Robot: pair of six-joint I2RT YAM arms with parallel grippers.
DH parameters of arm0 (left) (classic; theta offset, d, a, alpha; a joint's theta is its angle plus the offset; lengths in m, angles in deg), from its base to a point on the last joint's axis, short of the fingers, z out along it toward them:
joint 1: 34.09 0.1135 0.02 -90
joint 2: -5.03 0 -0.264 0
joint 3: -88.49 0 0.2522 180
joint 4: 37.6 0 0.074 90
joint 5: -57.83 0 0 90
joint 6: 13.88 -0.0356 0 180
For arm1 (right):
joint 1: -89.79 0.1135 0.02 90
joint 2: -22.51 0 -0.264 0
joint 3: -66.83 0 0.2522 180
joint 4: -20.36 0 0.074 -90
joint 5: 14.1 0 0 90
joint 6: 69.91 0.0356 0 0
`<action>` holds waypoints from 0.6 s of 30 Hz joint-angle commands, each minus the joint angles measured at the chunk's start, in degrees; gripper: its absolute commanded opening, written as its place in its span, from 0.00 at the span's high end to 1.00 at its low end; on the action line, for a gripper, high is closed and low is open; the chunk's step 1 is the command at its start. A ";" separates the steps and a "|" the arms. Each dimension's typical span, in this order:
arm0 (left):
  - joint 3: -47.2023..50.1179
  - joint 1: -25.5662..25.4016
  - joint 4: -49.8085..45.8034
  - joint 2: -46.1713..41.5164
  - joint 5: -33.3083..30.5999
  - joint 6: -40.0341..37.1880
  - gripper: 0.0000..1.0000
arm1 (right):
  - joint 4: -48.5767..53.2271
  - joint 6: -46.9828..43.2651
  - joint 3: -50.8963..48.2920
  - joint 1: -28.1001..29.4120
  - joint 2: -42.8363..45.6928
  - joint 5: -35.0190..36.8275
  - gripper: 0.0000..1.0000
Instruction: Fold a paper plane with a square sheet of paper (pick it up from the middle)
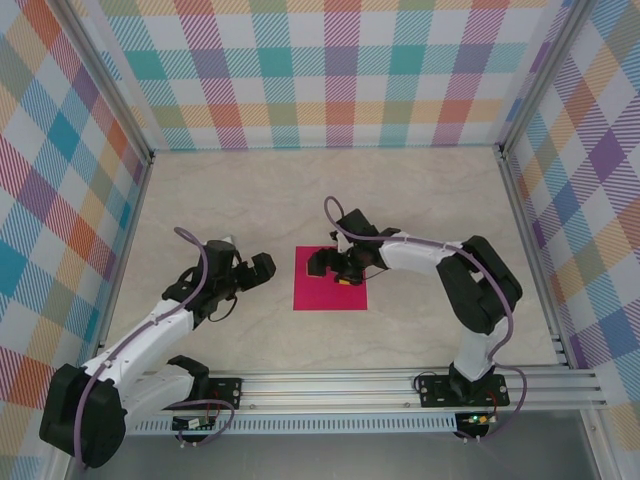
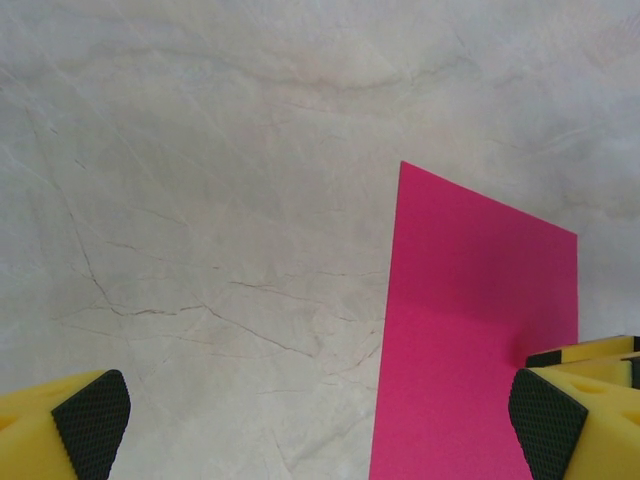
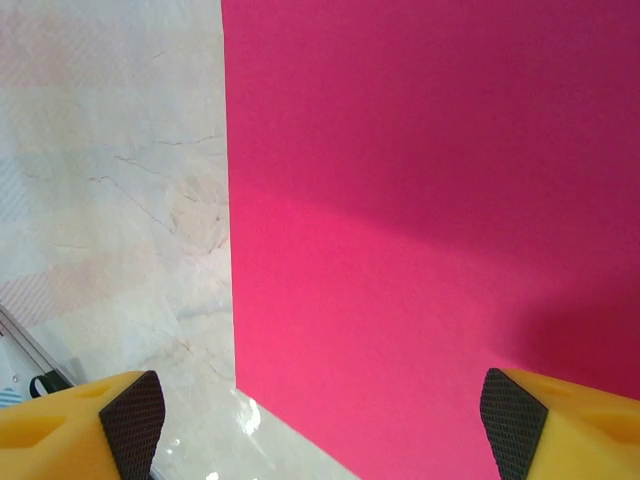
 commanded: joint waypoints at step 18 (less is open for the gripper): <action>-1.74 0.55 5.98 3.94 6.98 -0.39 0.00 | 12.25 -9.07 -6.25 0.57 8.16 3.81 0.13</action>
